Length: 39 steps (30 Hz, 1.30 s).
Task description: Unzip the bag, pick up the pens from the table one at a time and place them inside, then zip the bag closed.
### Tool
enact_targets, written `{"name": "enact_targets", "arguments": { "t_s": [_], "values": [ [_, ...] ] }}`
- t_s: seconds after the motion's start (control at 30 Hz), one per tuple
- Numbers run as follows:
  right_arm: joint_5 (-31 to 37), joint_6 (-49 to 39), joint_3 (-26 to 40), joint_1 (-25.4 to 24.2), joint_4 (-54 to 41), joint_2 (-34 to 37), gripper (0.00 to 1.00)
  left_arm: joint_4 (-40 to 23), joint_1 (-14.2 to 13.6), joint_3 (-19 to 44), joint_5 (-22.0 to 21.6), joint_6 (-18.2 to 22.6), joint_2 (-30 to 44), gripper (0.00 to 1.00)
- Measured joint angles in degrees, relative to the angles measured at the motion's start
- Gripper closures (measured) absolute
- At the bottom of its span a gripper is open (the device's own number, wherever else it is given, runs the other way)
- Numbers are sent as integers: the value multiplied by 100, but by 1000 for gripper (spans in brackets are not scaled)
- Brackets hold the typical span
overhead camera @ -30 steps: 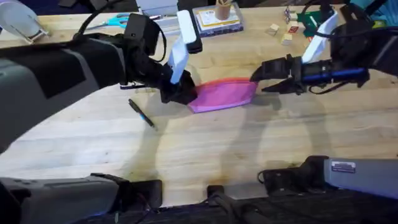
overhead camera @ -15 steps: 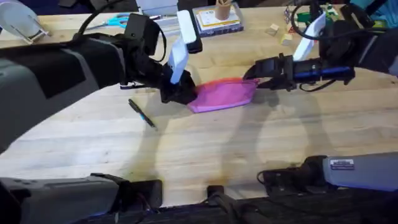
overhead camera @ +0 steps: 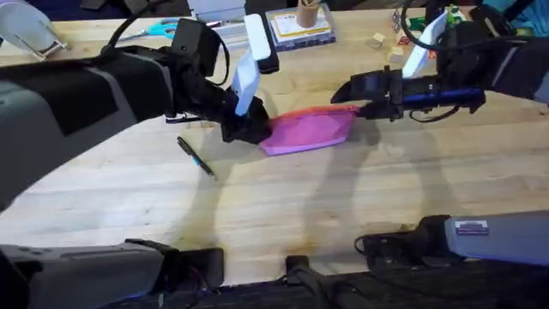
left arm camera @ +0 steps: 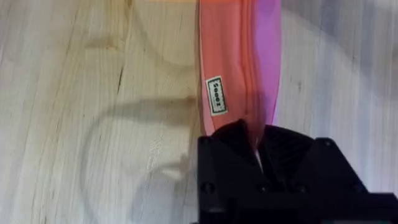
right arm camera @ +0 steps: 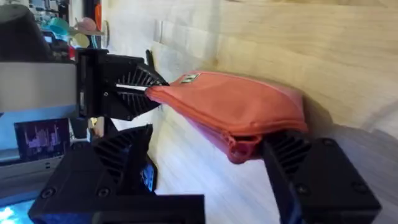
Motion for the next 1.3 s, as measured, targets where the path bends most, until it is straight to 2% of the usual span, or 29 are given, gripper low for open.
{"name": "enact_targets", "arguments": {
  "t_s": [0.43, 0.6, 0.8, 1.0, 1.17, 1.2, 1.3],
  "values": [
    [-96, 315, 276, 120, -16, -890, 4, -2, 0, 0, 1, 0, 0, 901],
    [-131, 357, 280, 330, -20, -976, 4, -2, 0, 0, 0, 0, 0, 901],
    [-107, 423, 304, 352, -85, -1041, 5, -2, 0, 0, 0, 0, 0, 902],
    [473, 484, 629, 352, -433, -1623, 5, -2, 0, 0, 0, 0, 0, 901],
    [1052, 632, 832, 352, -529, -2410, 4, -2, 0, 0, 0, 0, 0, 901],
    [1429, 745, 842, 352, -632, -2868, 4, -2, 0, 0, 0, 0, 0, 901],
    [1826, 833, 842, 352, -847, -3280, 4, -2, 0, 0, 0, 0, 0, 901]
  ]
}}
